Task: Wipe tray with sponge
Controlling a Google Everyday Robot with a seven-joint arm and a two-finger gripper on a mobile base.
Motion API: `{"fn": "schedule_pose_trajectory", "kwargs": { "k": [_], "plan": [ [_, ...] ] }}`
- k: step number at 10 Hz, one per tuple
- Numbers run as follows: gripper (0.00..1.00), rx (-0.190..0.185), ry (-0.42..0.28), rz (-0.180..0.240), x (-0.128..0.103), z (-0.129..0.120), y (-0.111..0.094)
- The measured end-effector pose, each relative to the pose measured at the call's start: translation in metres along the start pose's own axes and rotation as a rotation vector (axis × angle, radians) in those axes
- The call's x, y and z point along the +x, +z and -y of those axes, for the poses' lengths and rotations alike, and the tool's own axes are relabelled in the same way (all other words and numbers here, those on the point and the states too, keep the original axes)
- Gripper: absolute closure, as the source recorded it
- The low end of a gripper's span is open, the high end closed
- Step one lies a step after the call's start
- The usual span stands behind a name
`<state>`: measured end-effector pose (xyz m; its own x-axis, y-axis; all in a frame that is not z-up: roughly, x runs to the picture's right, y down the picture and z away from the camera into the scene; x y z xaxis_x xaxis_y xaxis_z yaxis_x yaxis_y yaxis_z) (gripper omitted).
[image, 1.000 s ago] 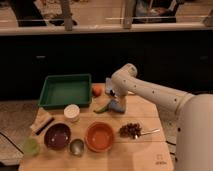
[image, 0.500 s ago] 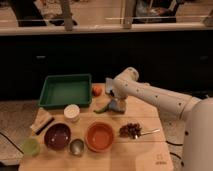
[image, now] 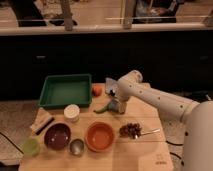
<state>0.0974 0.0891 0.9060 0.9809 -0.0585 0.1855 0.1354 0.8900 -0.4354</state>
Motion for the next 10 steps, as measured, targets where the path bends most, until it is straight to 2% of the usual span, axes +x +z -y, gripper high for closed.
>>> {"fn": "schedule_pose_trajectory", "kwargs": {
  "k": [1,3,4,6,8,10],
  "plan": [
    [0.20,-0.011,0.001,0.004,-0.001,-0.003,0.004],
    [0.30,-0.023,0.001,0.007,-0.003,-0.006,0.009],
    [0.45,-0.029,-0.001,0.011,-0.005,-0.007,0.013],
    [0.62,-0.039,0.002,0.010,-0.003,-0.009,0.017],
    [0.84,-0.044,0.000,0.012,-0.004,-0.007,0.019],
    [0.99,-0.042,-0.007,0.011,-0.005,-0.004,0.017]
  ]
}}
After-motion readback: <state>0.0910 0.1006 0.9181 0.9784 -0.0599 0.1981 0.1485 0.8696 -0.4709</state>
